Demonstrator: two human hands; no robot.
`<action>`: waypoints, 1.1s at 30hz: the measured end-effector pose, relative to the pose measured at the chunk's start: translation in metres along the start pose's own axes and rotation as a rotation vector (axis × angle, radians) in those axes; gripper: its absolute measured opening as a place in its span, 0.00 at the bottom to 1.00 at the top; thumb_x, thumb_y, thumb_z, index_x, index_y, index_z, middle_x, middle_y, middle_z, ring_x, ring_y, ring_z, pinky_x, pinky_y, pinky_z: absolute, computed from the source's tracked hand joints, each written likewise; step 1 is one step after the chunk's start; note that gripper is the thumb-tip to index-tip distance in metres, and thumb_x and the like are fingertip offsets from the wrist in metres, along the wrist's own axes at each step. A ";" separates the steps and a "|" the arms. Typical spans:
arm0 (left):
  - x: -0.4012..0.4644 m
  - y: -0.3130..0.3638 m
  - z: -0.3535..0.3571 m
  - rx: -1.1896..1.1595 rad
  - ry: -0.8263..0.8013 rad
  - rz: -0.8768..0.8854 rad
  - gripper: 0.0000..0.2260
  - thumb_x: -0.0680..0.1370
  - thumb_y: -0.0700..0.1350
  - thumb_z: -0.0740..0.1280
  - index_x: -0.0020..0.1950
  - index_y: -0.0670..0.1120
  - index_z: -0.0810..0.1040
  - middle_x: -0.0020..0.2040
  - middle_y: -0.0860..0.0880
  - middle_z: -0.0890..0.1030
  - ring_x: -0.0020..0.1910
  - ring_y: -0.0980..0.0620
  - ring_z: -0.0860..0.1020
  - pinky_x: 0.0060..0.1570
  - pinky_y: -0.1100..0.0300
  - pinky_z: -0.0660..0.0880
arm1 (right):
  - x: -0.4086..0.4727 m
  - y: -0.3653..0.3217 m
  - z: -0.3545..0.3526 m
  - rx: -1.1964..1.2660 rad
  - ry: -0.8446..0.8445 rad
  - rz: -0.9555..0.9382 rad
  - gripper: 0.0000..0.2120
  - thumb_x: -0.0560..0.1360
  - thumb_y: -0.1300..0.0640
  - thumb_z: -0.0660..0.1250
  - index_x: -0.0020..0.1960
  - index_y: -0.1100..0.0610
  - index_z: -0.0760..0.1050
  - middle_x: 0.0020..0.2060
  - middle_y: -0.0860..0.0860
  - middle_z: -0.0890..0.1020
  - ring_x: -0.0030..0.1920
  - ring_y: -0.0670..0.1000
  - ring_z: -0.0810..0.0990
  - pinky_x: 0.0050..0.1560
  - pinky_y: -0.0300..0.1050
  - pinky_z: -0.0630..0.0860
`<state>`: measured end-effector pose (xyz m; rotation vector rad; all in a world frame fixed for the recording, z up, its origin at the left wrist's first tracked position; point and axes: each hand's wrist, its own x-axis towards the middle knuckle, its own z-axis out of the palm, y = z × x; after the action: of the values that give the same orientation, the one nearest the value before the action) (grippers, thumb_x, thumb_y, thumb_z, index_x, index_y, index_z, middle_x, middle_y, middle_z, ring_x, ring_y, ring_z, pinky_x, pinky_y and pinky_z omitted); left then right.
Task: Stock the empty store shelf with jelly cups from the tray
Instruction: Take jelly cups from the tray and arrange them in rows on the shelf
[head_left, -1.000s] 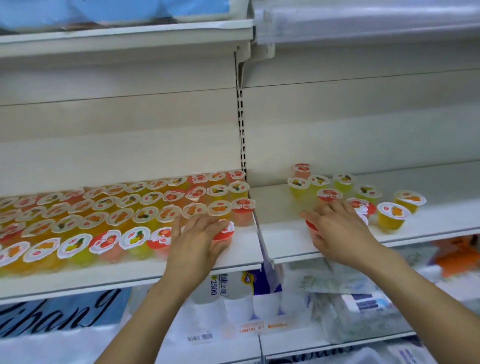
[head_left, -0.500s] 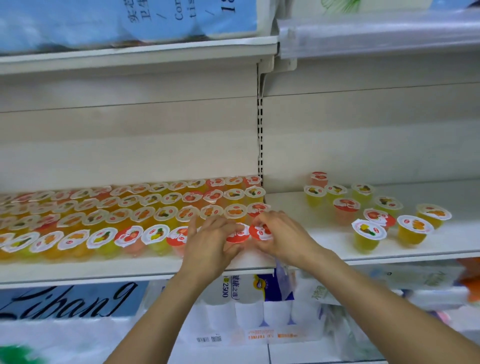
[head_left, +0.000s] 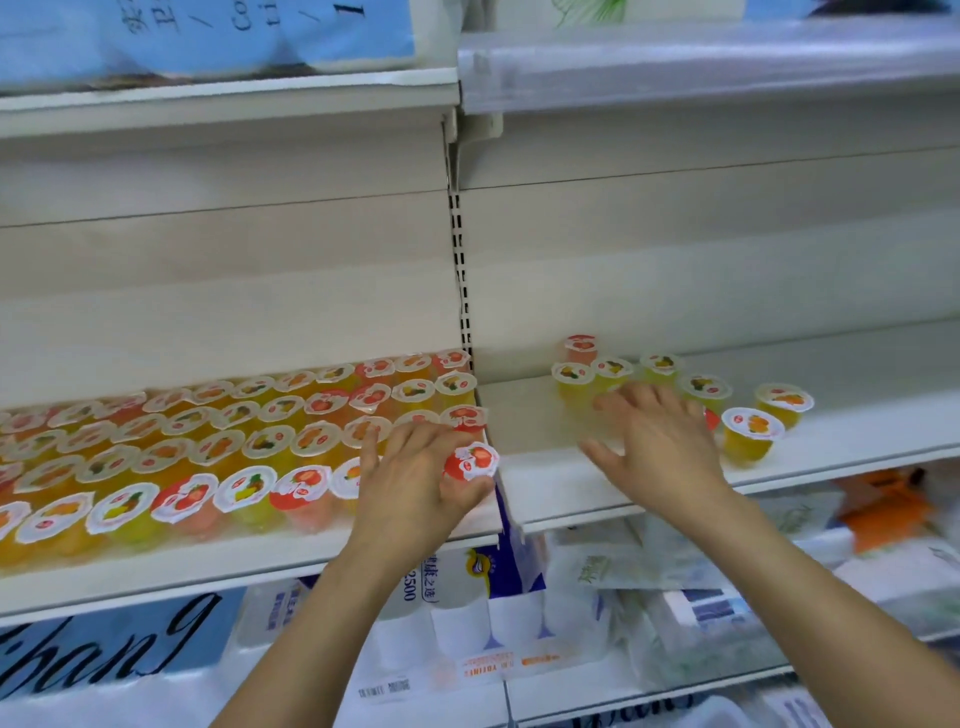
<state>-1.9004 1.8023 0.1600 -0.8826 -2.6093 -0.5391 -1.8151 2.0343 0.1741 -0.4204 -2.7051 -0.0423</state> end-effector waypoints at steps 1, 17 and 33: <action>0.001 0.002 0.002 -0.001 -0.009 -0.006 0.21 0.75 0.64 0.64 0.66 0.62 0.71 0.67 0.60 0.71 0.71 0.57 0.61 0.74 0.45 0.43 | -0.002 0.011 0.000 -0.078 0.003 0.073 0.24 0.75 0.38 0.60 0.67 0.49 0.71 0.60 0.54 0.74 0.61 0.58 0.70 0.57 0.52 0.67; 0.013 0.005 0.006 0.198 -0.039 0.043 0.16 0.75 0.63 0.63 0.60 0.59 0.77 0.61 0.57 0.77 0.63 0.53 0.71 0.68 0.49 0.57 | -0.015 -0.015 0.012 0.273 -0.107 -0.002 0.15 0.75 0.52 0.65 0.61 0.52 0.72 0.58 0.54 0.73 0.55 0.57 0.75 0.49 0.48 0.73; 0.012 0.002 0.005 0.104 -0.065 0.034 0.22 0.74 0.69 0.59 0.62 0.60 0.76 0.63 0.59 0.75 0.65 0.55 0.69 0.70 0.50 0.53 | -0.002 -0.037 0.029 0.430 0.028 -0.119 0.25 0.74 0.34 0.58 0.62 0.49 0.74 0.60 0.47 0.73 0.60 0.49 0.71 0.57 0.46 0.69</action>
<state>-1.9090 1.8117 0.1607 -0.9241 -2.6483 -0.3682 -1.8356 2.0006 0.1478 -0.1281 -2.6087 0.4871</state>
